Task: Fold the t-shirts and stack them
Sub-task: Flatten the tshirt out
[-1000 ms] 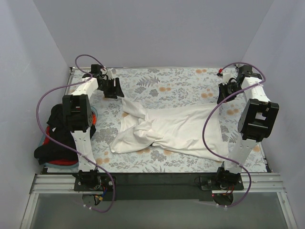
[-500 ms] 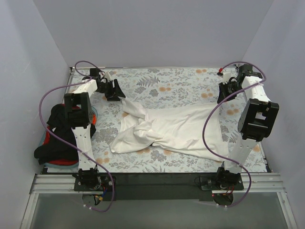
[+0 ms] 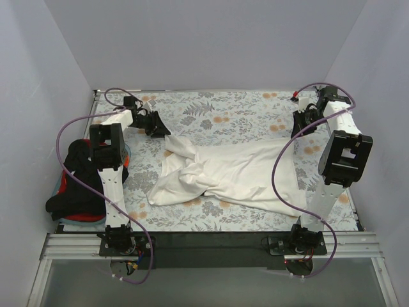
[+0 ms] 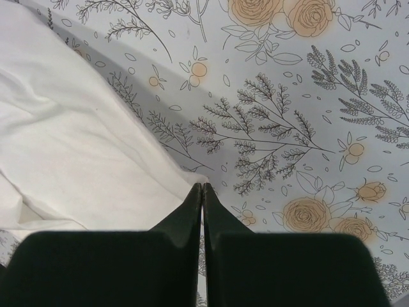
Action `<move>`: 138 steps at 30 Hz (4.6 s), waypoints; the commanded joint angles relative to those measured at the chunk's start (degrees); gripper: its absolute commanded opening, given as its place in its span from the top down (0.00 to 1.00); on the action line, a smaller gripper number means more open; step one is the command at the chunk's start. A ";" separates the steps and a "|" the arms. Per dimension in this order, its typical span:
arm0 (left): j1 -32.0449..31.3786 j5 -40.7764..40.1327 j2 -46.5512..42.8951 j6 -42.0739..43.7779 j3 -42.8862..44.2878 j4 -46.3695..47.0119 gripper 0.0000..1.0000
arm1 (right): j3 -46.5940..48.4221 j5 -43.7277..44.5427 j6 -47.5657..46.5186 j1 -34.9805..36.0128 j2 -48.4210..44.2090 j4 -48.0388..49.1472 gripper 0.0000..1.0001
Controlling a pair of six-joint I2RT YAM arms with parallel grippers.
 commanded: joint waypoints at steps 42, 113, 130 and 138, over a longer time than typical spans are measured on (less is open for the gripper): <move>5.47 -32.43 -82.32 5.36 -11.72 39.64 1.00 | 6.65 25.37 14.18 -8.53 -58.72 42.79 0.99; -9.99 -14.43 -36.26 26.81 -24.35 -18.17 0.43 | -25.22 20.80 -16.66 6.24 -18.56 3.16 0.40; -20.72 -37.96 -34.60 38.68 -40.79 -23.57 0.51 | -38.06 24.14 -19.48 3.33 -13.29 5.52 0.63; -19.40 -41.40 -35.48 41.23 -44.31 -23.04 0.51 | -49.41 26.26 -19.66 3.42 -19.61 6.41 0.66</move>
